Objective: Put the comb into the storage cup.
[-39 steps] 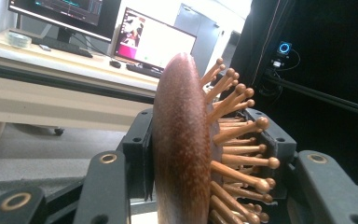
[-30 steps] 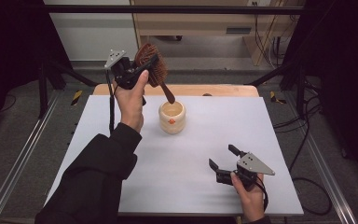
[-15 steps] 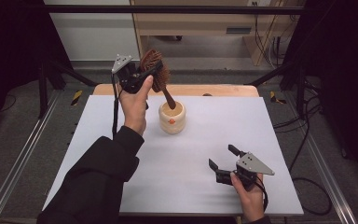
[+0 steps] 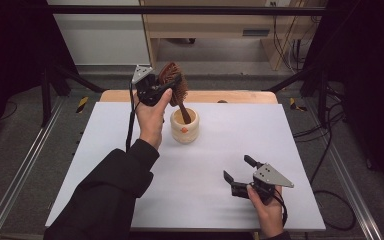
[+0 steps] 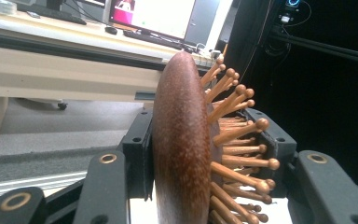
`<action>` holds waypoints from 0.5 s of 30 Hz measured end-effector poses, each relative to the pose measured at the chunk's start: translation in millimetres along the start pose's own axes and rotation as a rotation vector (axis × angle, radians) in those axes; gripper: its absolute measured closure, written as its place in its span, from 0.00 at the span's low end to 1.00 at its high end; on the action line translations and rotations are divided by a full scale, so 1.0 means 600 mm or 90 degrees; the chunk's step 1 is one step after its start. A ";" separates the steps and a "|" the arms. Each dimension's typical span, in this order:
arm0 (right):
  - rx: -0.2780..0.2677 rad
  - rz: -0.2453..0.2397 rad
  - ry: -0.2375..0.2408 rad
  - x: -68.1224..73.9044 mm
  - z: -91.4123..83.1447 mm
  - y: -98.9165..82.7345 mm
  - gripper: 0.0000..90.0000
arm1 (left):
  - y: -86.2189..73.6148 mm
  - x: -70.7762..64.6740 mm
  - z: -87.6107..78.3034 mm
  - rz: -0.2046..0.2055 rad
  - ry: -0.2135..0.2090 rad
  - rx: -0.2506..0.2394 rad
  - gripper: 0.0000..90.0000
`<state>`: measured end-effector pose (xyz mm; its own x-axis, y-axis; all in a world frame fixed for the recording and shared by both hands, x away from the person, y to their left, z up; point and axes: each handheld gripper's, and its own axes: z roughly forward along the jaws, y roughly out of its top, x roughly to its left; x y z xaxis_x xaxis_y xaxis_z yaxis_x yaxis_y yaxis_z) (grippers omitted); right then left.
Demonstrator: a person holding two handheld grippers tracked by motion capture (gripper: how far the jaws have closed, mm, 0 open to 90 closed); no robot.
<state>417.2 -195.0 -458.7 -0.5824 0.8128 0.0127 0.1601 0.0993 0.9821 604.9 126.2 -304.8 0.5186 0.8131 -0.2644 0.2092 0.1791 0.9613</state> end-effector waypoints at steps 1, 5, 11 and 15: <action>0.001 0.001 0.000 0.000 0.000 0.000 0.11 | 0.000 0.000 0.000 -0.001 0.000 0.000 0.54; 0.003 0.005 0.001 0.001 0.001 -0.001 0.10 | -0.001 0.000 0.001 -0.001 0.001 0.001 0.54; 0.002 0.001 0.005 0.000 0.001 -0.001 0.10 | -0.004 0.002 0.002 -0.012 -0.002 0.001 0.54; 0.003 0.003 0.009 0.002 0.002 -0.001 0.09 | -0.007 0.004 0.004 -0.018 -0.001 0.005 0.54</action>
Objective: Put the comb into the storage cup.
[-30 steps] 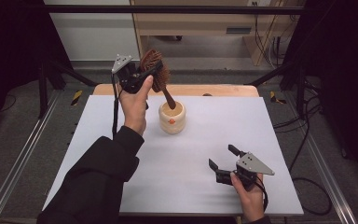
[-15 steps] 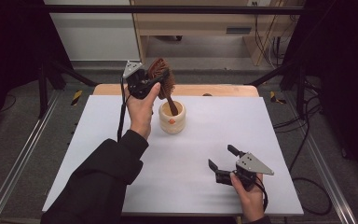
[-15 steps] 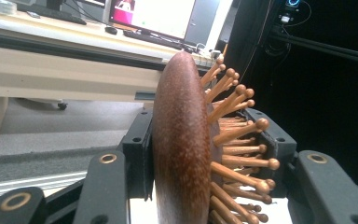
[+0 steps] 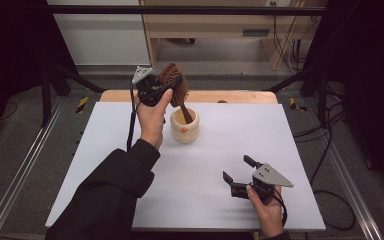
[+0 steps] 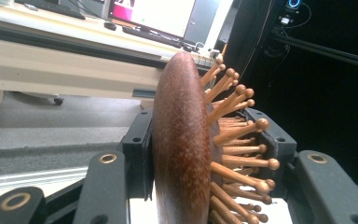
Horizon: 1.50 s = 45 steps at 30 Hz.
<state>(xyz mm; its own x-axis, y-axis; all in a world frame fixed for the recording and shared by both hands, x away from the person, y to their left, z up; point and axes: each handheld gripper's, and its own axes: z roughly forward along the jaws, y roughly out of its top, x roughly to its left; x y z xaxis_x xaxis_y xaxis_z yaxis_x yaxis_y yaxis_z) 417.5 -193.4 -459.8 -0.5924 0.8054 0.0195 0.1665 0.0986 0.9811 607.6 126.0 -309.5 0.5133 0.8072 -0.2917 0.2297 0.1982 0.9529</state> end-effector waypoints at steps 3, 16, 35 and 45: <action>0.001 -0.004 0.001 -0.001 0.000 0.000 0.09 | -0.003 0.001 0.002 0.001 0.001 0.003 0.54; 0.003 0.004 0.009 0.001 0.003 -0.001 0.07 | -0.014 0.004 0.009 0.005 0.003 0.015 0.54; 0.006 0.003 0.015 0.001 0.003 -0.001 0.07 | -0.034 0.005 0.018 0.009 0.007 0.033 0.54; 0.006 0.004 0.016 0.001 0.003 -0.001 0.07 | -0.044 0.005 0.021 0.006 0.007 0.039 0.54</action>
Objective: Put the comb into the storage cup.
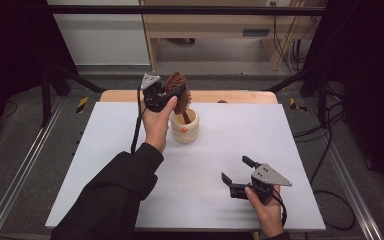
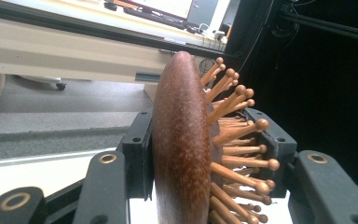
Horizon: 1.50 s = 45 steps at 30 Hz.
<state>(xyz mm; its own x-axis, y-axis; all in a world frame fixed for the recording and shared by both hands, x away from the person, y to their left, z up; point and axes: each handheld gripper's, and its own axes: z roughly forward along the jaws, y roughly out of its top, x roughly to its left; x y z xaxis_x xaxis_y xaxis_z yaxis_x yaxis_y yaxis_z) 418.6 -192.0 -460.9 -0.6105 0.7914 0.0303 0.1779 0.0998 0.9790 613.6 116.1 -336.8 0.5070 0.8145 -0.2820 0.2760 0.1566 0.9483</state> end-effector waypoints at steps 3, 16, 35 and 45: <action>0.001 -0.003 0.000 0.000 0.000 0.000 0.07 | 0.000 0.000 0.000 -0.002 -0.002 -0.001 0.54; 0.002 0.001 0.002 0.001 0.002 -0.001 0.07 | -0.015 0.006 0.002 -0.015 -0.002 0.007 0.54; 0.004 -0.001 0.002 0.002 0.003 -0.002 0.07 | -0.026 0.007 0.004 -0.014 0.003 0.012 0.54; 0.004 -0.001 0.002 0.002 0.003 -0.002 0.07 | -0.032 0.010 0.003 -0.021 0.002 0.012 0.54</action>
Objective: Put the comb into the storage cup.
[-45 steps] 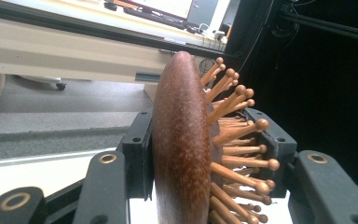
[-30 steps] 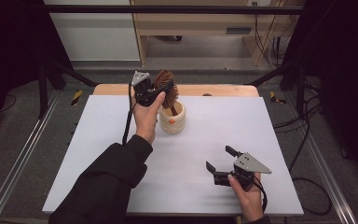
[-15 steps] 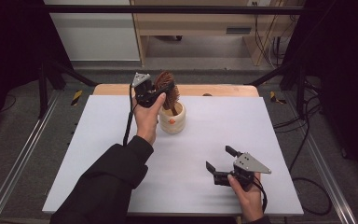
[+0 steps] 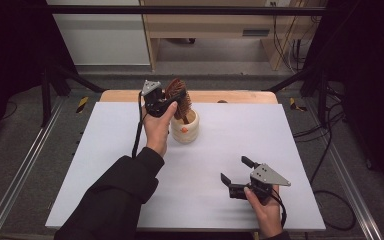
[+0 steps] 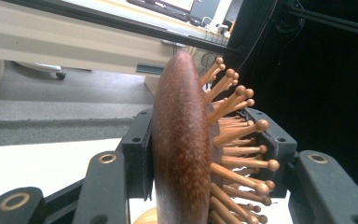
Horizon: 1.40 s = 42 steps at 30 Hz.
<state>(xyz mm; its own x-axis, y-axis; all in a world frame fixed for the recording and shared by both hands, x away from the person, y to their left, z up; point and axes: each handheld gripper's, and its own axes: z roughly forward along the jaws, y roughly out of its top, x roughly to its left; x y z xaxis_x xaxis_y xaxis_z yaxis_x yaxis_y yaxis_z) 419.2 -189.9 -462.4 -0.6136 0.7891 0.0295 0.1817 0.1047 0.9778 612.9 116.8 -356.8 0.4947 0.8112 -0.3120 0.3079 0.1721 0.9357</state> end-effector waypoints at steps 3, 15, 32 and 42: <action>0.002 -0.001 0.000 0.000 0.001 0.000 0.07 | -0.002 0.000 0.001 0.000 0.000 0.000 0.54; 0.005 -0.003 0.001 0.002 0.002 -0.001 0.07 | -0.008 0.003 -0.001 -0.008 0.001 -0.002 0.54; 0.007 -0.002 0.002 0.002 0.003 -0.002 0.07 | -0.009 -0.002 -0.001 -0.010 -0.007 -0.004 0.54; 0.008 -0.003 0.003 0.002 0.003 -0.002 0.07 | -0.011 0.000 0.002 -0.012 -0.007 -0.009 0.54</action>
<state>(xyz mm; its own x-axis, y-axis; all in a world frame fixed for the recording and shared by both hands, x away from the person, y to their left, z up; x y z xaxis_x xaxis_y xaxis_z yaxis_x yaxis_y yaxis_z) 419.6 -187.9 -464.0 -0.6183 0.7855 0.0258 0.1879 0.1159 0.9753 611.8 115.3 -363.3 0.4980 0.8016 -0.3308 0.3057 0.1946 0.9320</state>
